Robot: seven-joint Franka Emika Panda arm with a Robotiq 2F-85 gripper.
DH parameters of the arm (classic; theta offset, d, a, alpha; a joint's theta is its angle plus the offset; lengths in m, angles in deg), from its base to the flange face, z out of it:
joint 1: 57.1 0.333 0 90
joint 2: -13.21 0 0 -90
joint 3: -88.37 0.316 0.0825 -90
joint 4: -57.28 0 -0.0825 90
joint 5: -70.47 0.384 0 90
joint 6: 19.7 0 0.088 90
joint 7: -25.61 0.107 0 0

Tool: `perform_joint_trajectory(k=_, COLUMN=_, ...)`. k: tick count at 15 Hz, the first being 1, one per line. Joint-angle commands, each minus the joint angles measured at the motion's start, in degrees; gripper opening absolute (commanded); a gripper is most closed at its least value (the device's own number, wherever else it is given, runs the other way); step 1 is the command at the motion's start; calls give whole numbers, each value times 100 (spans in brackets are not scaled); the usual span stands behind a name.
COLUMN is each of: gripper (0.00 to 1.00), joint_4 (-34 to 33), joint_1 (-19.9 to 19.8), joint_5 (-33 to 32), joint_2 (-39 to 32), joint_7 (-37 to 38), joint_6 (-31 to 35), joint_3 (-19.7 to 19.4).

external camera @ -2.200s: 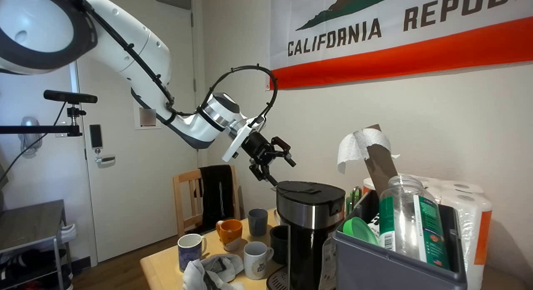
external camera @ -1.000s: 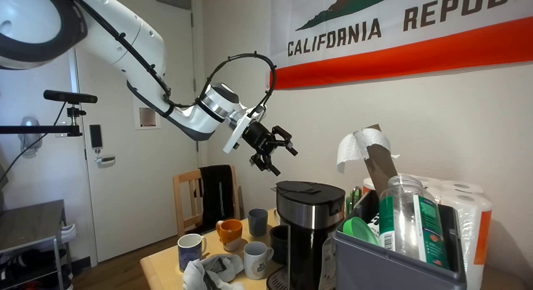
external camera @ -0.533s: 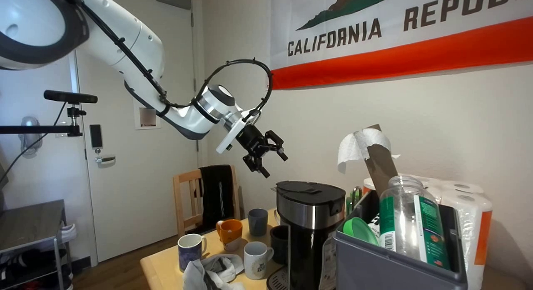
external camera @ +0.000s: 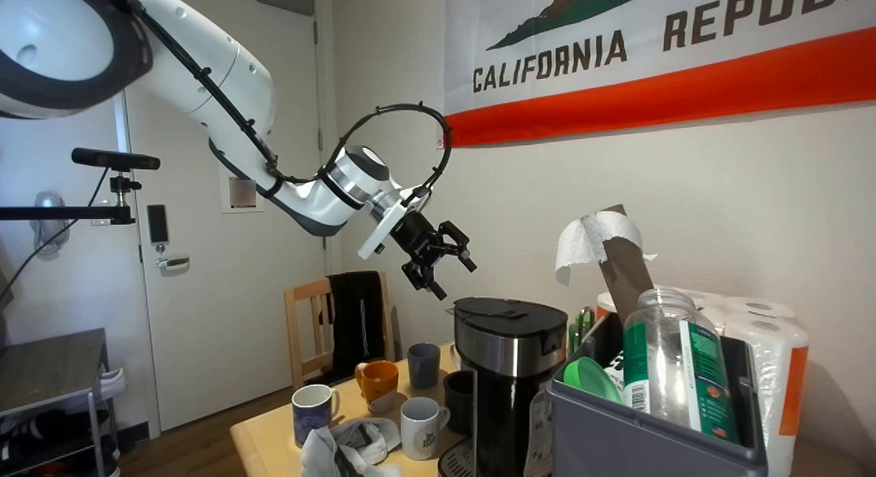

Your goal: Open and close the lid of the machine

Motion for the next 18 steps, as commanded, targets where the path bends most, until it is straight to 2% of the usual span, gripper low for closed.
perform_joint_trajectory(k=1, gripper=100, joint_4=49, joint_1=14, joint_5=-188, joint_2=-12, joint_7=-12, joint_6=-127, joint_3=-89)
perform_joint_trajectory(k=18, gripper=100, joint_4=93, joint_1=-91, joint_5=-621, joint_2=194, joint_7=111, joint_6=-385, joint_3=-305)
